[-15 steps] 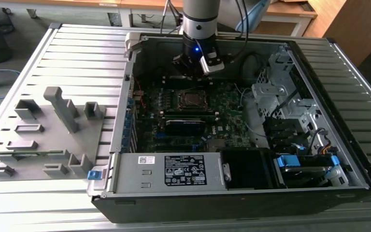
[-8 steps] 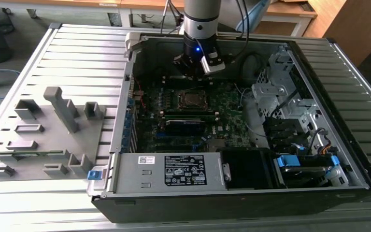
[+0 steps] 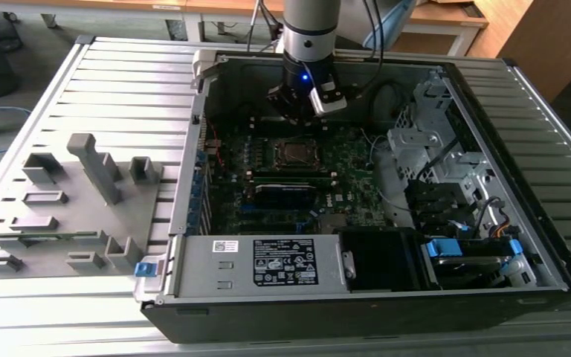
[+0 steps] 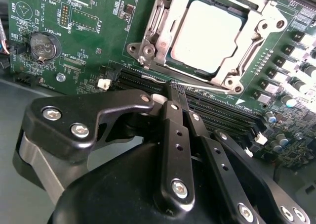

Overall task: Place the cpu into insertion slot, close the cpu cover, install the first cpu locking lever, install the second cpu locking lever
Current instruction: 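Install the first cpu locking lever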

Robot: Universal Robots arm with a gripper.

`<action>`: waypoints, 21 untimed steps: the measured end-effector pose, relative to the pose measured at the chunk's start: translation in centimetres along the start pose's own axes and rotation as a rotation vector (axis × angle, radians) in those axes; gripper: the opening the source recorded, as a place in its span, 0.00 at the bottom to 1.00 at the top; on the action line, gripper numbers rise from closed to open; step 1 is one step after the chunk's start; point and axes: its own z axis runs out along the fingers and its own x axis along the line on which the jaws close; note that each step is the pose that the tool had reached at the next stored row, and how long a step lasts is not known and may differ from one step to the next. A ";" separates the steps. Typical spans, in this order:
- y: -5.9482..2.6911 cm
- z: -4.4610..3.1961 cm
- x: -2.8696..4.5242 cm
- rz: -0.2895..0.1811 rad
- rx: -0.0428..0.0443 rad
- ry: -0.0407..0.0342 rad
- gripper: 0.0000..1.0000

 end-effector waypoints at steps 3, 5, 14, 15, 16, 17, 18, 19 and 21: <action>-0.03 0.18 0.00 0.000 -0.0003 -0.0022 0.11; -0.05 0.29 0.01 0.000 -0.0006 -0.0037 0.11; -0.15 0.64 0.01 0.000 -0.0011 -0.0076 0.11; -0.16 0.66 0.01 0.000 -0.0014 -0.0077 0.11; -0.18 0.67 0.00 0.000 -0.0014 -0.0077 0.11; -0.21 0.67 -0.01 0.000 -0.0015 -0.0078 0.11; -0.24 0.67 -0.01 0.000 -0.0014 -0.0078 0.11; -0.26 0.67 -0.02 0.000 -0.0015 -0.0078 0.11; -0.30 0.67 -0.02 0.000 -0.0014 -0.0078 0.11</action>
